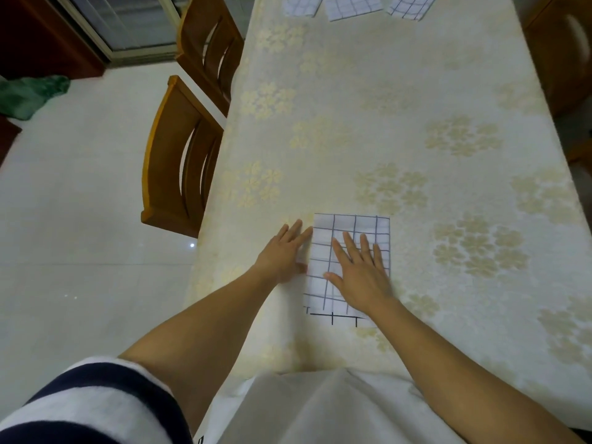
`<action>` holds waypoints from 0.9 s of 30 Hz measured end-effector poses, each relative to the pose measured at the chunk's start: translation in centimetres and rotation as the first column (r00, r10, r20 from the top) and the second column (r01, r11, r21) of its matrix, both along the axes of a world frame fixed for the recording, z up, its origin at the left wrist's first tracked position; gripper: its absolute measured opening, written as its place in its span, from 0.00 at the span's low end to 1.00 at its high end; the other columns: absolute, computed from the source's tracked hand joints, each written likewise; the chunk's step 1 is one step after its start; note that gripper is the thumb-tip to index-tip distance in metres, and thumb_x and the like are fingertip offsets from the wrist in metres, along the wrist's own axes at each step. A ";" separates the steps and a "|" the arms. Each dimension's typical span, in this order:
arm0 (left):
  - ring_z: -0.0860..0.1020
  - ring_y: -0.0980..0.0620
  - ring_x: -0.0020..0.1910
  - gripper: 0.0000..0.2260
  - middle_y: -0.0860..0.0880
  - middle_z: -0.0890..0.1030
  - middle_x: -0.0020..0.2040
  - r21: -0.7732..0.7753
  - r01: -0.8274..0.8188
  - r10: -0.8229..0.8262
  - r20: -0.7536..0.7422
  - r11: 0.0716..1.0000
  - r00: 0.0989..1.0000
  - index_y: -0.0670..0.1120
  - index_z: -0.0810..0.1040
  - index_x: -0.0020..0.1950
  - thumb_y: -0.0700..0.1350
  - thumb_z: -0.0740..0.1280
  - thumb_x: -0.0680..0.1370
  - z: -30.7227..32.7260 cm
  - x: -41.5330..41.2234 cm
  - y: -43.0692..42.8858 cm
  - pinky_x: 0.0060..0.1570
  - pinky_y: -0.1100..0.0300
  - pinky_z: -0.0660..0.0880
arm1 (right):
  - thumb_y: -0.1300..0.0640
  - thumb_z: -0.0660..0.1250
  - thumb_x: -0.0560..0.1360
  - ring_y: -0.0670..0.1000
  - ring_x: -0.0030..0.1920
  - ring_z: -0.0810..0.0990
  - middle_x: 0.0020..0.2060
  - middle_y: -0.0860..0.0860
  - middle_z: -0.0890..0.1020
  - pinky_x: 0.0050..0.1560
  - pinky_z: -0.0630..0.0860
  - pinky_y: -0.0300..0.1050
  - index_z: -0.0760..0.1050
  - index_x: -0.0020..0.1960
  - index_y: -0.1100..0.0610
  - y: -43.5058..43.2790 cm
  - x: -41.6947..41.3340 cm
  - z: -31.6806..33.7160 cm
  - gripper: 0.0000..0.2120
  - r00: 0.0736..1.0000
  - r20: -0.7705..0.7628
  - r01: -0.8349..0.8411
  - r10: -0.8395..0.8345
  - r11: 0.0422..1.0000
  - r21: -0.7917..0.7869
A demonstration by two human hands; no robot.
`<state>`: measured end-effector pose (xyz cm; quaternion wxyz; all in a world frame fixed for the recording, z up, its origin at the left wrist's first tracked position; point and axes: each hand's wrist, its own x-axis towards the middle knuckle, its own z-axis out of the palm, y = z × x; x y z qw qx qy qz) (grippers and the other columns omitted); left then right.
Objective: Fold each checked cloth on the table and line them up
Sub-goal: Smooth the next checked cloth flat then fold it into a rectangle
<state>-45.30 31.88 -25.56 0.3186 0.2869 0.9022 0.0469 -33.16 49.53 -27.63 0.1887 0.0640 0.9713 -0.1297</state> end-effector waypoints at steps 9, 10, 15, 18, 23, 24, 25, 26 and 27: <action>0.59 0.43 0.79 0.21 0.44 0.62 0.80 0.192 -0.154 0.154 0.011 0.969 0.988 0.45 0.66 0.77 0.51 0.54 0.87 0.8 -0.3 1.6 0.76 0.52 0.54 | 0.39 0.42 0.82 0.53 0.80 0.40 0.80 0.51 0.44 0.79 0.50 0.55 0.45 0.81 0.55 5.0 5.3 -1.7 0.33 0.916 -0.238 0.288 -0.323 0.942 -0.172; 0.55 0.46 0.80 0.22 0.45 0.58 0.82 0.153 -0.120 0.125 -0.020 0.981 0.992 0.45 0.62 0.80 0.51 0.52 0.87 0.9 0.1 1.8 0.77 0.55 0.48 | 0.39 0.40 0.82 0.54 0.80 0.39 0.80 0.51 0.42 0.79 0.50 0.57 0.43 0.81 0.55 4.9 5.8 -2.1 0.33 0.930 -0.217 0.275 -0.296 0.954 -0.124; 0.54 0.44 0.80 0.25 0.49 0.56 0.82 0.156 -0.152 0.164 -0.065 0.976 0.984 0.47 0.57 0.82 0.53 0.55 0.86 0.5 0.8 1.8 0.77 0.54 0.51 | 0.37 0.37 0.81 0.62 0.79 0.39 0.80 0.57 0.39 0.78 0.45 0.63 0.38 0.80 0.54 2.5 5.5 -2.7 0.34 0.945 -0.131 0.310 -0.299 0.948 0.069; 0.68 0.41 0.72 0.25 0.45 0.67 0.77 0.237 -0.266 0.298 -0.111 0.934 0.948 0.47 0.63 0.79 0.52 0.62 0.83 0.8 -0.2 2.2 0.70 0.48 0.67 | 0.36 0.38 0.81 0.63 0.79 0.40 0.80 0.57 0.41 0.77 0.43 0.63 0.39 0.81 0.53 2.1 5.1 -2.6 0.34 0.937 -0.145 0.330 -0.317 0.941 0.077; 0.66 0.44 0.75 0.27 0.45 0.68 0.76 0.243 0.042 0.019 -0.244 0.969 0.970 0.46 0.63 0.79 0.48 0.67 0.82 2.5 -2.1 7.7 0.74 0.51 0.63 | 0.45 0.60 0.81 0.60 0.69 0.68 0.69 0.58 0.73 0.71 0.65 0.56 0.66 0.74 0.59 3.4 5.0 -1.2 0.27 0.716 -0.324 0.565 -0.618 0.786 -0.251; 0.65 0.44 0.75 0.28 0.45 0.67 0.77 0.202 0.114 -0.070 -0.213 0.973 0.975 0.47 0.62 0.79 0.48 0.67 0.82 2.7 -2.3 9.3 0.74 0.51 0.62 | 0.47 0.64 0.79 0.60 0.65 0.72 0.63 0.58 0.77 0.66 0.68 0.55 0.70 0.70 0.59 3.8 4.7 -1.1 0.24 0.667 -0.297 0.619 -0.683 0.730 -0.289; 0.65 0.43 0.75 0.29 0.45 0.67 0.77 0.158 0.168 -0.141 -0.169 0.973 0.975 0.47 0.61 0.80 0.49 0.67 0.82 2.7 -2.5 10.8 0.74 0.50 0.62 | 0.47 0.66 0.78 0.59 0.62 0.73 0.58 0.57 0.78 0.64 0.69 0.53 0.73 0.66 0.59 4.2 4.4 -1.1 0.21 0.638 -0.236 0.663 -0.733 0.678 -0.317; 0.66 0.42 0.74 0.30 0.45 0.67 0.77 0.115 0.202 -0.188 -0.123 0.973 0.974 0.47 0.60 0.80 0.49 0.68 0.81 2.7 -2.6 12.3 0.73 0.49 0.63 | 0.47 0.67 0.77 0.58 0.61 0.74 0.56 0.56 0.79 0.63 0.69 0.52 0.74 0.63 0.57 4.5 4.0 -1.0 0.19 0.622 -0.163 0.698 -0.766 0.636 -0.329; 0.67 0.41 0.73 0.30 0.44 0.67 0.76 0.082 0.208 -0.201 -0.087 0.975 0.976 0.47 0.60 0.80 0.50 0.68 0.81 2.6 -2.6 13.6 0.72 0.48 0.65 | 0.45 0.68 0.76 0.57 0.60 0.74 0.55 0.55 0.79 0.63 0.70 0.51 0.75 0.61 0.56 4.8 3.5 -0.7 0.19 0.616 -0.099 0.722 -0.781 0.611 -0.324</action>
